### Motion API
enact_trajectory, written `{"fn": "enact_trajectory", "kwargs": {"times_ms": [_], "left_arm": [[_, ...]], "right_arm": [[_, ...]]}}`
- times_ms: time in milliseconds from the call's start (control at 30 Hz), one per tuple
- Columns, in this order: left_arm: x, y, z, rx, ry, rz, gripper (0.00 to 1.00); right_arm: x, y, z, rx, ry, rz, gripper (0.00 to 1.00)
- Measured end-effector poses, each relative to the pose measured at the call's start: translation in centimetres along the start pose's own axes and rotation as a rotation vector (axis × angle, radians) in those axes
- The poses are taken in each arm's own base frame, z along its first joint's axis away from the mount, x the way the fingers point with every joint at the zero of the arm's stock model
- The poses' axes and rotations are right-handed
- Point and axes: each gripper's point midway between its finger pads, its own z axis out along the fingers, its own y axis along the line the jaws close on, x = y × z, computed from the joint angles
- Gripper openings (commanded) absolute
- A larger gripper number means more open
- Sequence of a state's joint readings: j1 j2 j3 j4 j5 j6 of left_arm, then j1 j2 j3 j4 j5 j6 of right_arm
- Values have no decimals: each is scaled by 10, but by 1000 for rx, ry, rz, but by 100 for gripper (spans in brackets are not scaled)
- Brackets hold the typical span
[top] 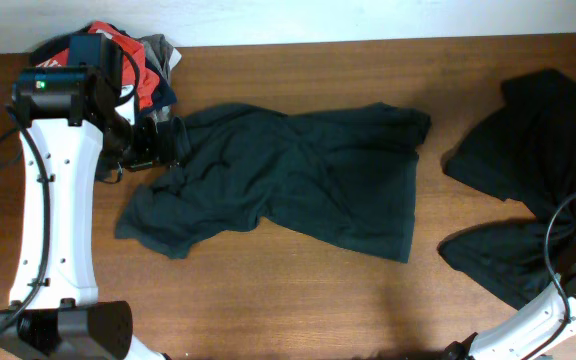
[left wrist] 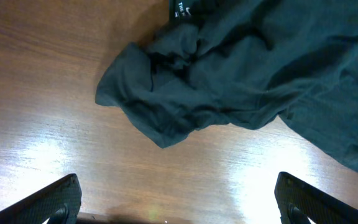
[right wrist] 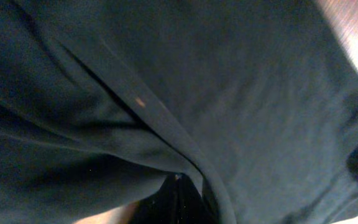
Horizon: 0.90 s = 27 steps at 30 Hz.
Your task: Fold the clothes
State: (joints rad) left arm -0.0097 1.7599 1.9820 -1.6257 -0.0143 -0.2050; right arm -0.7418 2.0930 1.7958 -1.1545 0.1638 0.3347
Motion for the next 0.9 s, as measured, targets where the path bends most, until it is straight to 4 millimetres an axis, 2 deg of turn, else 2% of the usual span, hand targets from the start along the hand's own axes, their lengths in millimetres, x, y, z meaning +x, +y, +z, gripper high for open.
{"fn": "enact_trajectory", "kwargs": {"times_ms": [100,200,333,400,433,533,733,900], "left_arm": [[-3,-1,0,2,-11,0,99],[-4,-1,0,4,-18,0,99],[-5,-1,0,4,-21,0,99],[-5,-1,0,4,-22,0,99],[-5,-1,0,4,-21,0,99],[-5,-1,0,4,-21,0,99],[-5,-1,0,4,-21,0,99],[-5,-1,0,5,-22,0,99]], "right_arm": [[-14,21,-24,-100,-42,-22,4],[-2,58,-35,-227,-17,-123,4],[31,120,-43,-330,5,-330,4],[48,144,-43,-357,7,-420,4],[63,158,-41,-370,17,-487,4],[95,187,-36,-393,33,-635,4],[136,223,-27,-412,19,-823,4],[150,238,-16,-410,28,-878,4]]}}
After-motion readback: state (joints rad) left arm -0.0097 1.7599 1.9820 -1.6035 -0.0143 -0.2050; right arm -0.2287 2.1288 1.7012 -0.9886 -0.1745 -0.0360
